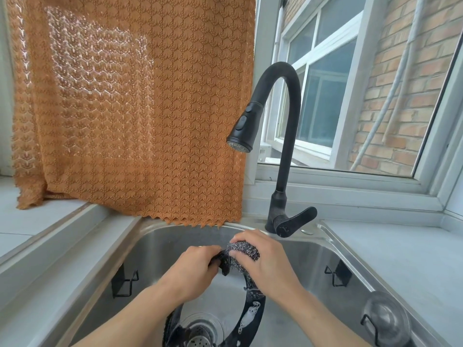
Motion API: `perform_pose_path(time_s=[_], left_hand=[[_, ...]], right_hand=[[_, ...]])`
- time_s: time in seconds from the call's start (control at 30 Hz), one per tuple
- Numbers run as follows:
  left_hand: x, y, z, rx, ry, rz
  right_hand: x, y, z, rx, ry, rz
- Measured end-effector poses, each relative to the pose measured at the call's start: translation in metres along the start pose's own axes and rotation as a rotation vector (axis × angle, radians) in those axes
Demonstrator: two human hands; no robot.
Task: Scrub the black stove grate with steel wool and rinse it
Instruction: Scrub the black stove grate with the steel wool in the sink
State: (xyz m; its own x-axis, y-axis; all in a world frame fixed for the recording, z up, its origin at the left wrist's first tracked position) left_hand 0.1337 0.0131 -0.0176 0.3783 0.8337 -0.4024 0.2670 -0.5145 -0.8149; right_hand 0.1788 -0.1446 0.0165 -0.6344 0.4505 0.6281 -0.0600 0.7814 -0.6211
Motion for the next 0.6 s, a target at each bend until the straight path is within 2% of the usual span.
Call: perform_pose_path(time_s=[0.3,0.6], left_hand=[[0.0,0.001,0.0,0.006,0.009,0.015],[0.005,-0.001,0.003,0.002,-0.021,0.033]], right_hand=[[-0.03,-0.012,-0.011,-0.009,0.269,-0.014],[-0.091,-0.006,-0.012,0.163,0.527,0.223]])
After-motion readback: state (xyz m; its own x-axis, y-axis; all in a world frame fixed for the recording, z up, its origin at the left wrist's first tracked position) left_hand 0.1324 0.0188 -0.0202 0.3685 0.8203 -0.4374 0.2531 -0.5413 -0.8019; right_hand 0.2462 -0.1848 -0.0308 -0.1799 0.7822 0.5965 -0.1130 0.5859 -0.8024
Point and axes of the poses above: each hand's wrist, its own z-axis away from the middle knuckle, its own y-axis out of the palm, x = y × z, the point moved 6 cm from there along -z, towards the middle knuckle, and after that the axes turned 14 degrees about y, right-handed, at the moved point
